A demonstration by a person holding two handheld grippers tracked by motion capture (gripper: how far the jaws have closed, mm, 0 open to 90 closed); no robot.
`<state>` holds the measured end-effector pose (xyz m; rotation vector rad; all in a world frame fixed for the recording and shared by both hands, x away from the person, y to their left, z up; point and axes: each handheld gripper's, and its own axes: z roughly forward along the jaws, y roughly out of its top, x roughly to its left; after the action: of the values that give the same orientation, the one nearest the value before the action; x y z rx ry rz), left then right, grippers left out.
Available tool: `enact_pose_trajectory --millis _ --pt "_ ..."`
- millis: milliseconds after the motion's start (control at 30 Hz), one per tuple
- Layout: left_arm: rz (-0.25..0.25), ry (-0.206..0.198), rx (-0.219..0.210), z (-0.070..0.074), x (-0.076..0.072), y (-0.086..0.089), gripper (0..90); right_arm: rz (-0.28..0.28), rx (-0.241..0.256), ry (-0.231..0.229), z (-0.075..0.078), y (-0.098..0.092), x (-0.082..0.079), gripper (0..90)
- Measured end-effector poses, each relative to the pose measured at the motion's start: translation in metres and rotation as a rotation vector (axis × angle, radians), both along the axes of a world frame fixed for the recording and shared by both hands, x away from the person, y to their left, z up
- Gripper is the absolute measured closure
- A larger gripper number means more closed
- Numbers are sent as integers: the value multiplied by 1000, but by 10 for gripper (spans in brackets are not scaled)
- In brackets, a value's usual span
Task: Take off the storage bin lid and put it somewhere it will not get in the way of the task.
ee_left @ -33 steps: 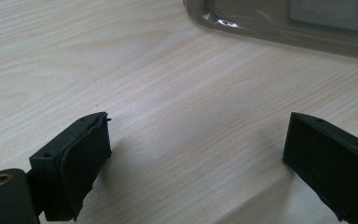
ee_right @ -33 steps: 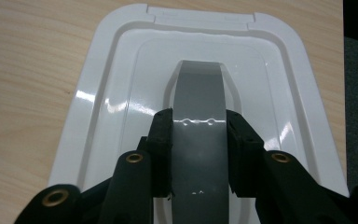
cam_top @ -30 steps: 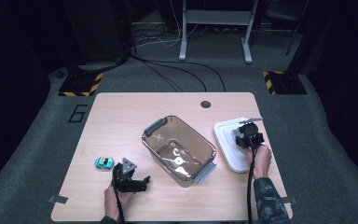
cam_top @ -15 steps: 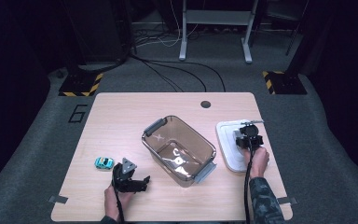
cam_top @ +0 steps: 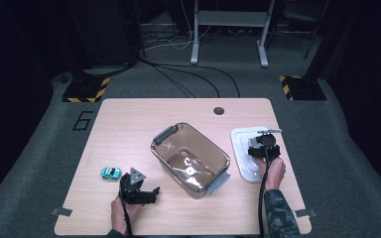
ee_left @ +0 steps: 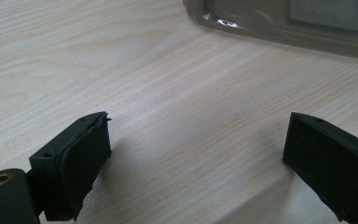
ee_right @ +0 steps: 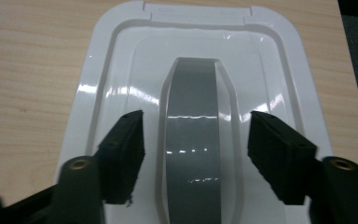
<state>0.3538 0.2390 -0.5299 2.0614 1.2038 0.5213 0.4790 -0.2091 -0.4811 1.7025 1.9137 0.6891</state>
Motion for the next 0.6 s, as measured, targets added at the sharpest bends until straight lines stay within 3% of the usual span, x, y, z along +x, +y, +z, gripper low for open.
enact_pose_trajectory --millis 133,200,333,600 --pt "0 -1 -1 0 0 0 69 12 35 -18 6 -4 -10 164" --pt "-4 1 4 0 0 0 71 26 66 -22 7 -7 -20 121" --pt "-6 1 6 0 0 0 72 55 77 -19 6 -10 -32 20" --pt "0 -2 -1 0 0 0 72 115 43 -55 5 -4 -60 0"
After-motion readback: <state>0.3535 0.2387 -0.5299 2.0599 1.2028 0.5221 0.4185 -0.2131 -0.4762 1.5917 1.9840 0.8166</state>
